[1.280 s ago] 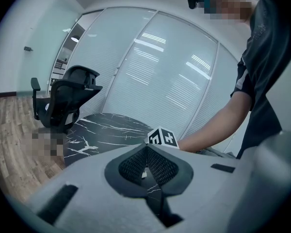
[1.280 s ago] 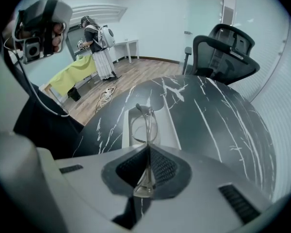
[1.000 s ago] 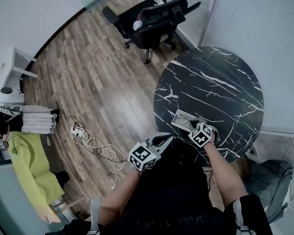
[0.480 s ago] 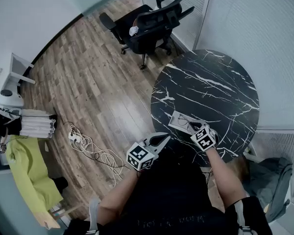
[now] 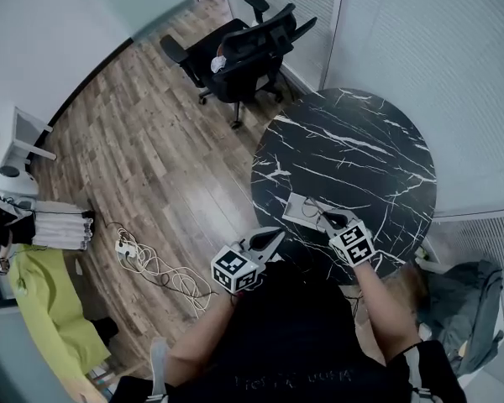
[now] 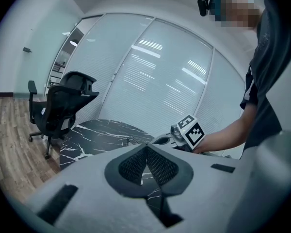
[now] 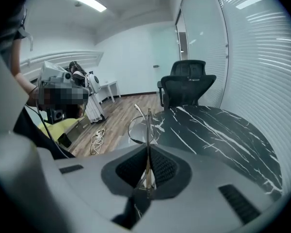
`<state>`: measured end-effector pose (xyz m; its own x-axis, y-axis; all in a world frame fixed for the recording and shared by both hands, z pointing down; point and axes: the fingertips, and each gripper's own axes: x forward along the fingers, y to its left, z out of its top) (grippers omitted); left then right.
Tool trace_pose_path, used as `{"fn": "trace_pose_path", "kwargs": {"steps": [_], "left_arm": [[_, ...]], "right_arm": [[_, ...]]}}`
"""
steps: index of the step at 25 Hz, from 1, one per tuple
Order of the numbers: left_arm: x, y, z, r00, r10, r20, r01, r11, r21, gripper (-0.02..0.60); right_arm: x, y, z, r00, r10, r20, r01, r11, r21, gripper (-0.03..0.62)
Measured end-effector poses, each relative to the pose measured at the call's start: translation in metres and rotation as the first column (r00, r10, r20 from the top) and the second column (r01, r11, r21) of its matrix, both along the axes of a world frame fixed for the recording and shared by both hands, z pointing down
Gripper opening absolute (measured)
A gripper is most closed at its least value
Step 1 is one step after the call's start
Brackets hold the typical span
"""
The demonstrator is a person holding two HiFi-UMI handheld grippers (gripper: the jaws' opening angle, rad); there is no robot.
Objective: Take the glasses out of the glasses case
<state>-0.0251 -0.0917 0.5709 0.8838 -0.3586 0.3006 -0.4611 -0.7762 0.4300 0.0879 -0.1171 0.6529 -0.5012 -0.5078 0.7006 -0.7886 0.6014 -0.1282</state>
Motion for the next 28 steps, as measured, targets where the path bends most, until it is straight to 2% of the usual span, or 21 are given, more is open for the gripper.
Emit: {"fn": "trace_pose_path", "kwargs": {"steps": [8,18,28], "left_arm": [[0.004,-0.002,-0.006,1.000,0.027,0.000,-0.027,0.999,0.018,0.018],[0.004,-0.003,-0.009,0.999,0.036,-0.010,-0.035,0.999,0.030,0.018],[0.005,-0.004,-0.019,0.999,0.037,-0.029,-0.035,0.998,0.043,0.018]], "right_arm": [[0.008,0.008,-0.030,0.994,0.074,0.086,-0.077,0.996,0.034,0.031],[0.001,0.020,-0.075,0.981,0.075,0.177,-0.094,0.990,0.102,0.031],[0.010,0.030,-0.123,0.964,0.081,0.251,-0.126,0.977,0.169,0.031]]}}
